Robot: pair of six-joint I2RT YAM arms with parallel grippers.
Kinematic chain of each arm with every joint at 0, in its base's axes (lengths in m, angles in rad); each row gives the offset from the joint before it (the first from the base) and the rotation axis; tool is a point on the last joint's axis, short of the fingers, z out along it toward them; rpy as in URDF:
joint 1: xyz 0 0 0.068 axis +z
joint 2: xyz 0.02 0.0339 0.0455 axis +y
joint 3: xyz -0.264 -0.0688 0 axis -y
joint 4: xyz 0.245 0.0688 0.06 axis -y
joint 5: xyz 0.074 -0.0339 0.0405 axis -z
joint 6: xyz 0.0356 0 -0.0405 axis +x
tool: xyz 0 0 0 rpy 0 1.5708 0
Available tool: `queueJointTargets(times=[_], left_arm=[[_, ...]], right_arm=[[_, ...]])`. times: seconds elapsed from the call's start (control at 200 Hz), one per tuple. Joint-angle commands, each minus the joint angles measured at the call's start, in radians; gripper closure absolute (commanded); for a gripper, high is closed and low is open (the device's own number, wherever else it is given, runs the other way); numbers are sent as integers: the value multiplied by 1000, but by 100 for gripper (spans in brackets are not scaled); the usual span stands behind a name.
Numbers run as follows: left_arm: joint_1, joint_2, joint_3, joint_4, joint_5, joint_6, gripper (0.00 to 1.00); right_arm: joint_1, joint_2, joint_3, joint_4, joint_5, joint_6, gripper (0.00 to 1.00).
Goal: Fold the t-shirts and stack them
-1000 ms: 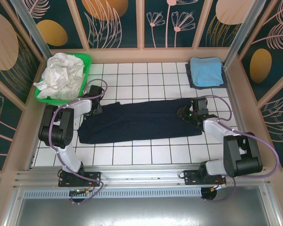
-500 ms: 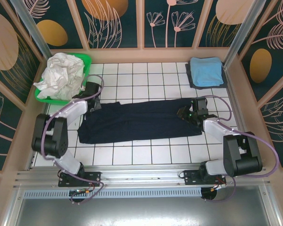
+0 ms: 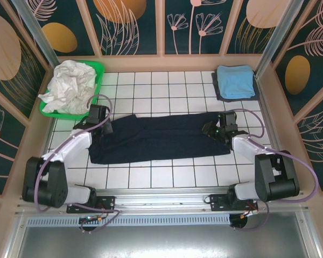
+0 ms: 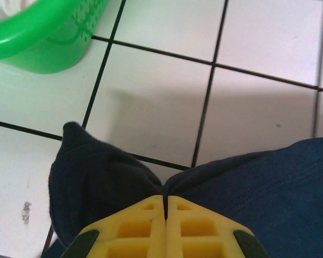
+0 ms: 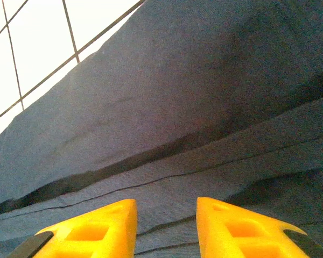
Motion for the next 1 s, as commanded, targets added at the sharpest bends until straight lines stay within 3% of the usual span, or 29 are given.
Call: queueJointTargets(times=[0.0, 0.21, 0.3, 0.4, 0.581, 0.696, 0.766, 0.996], left_arm=[[3, 111, 102, 14, -90, 23, 98], [4, 227, 187, 4, -89, 41, 92], [3, 226, 176, 4, -81, 44, 78], [3, 229, 165, 12, -77, 53, 73], [5, 262, 175, -2, -96, 43, 78], [8, 307, 211, -24, -138, 20, 69], [12, 348, 232, -20, -150, 16, 58], [16, 404, 270, -14, -152, 11, 70]], right_arm=[[5, 1, 7, -9, -2, -23, 65], [2, -26, -20, -12, 11, -28, 65], [-3, -17, -14, -16, 10, -35, 65], [-4, 0, -1, -17, 5, -43, 65], [-4, 13, 8, -12, -4, -45, 65], [-4, 8, 1, -11, -4, -46, 65], [-4, 7, 0, -16, -4, -48, 65], [-10, -15, -9, -18, 0, -48, 65]])
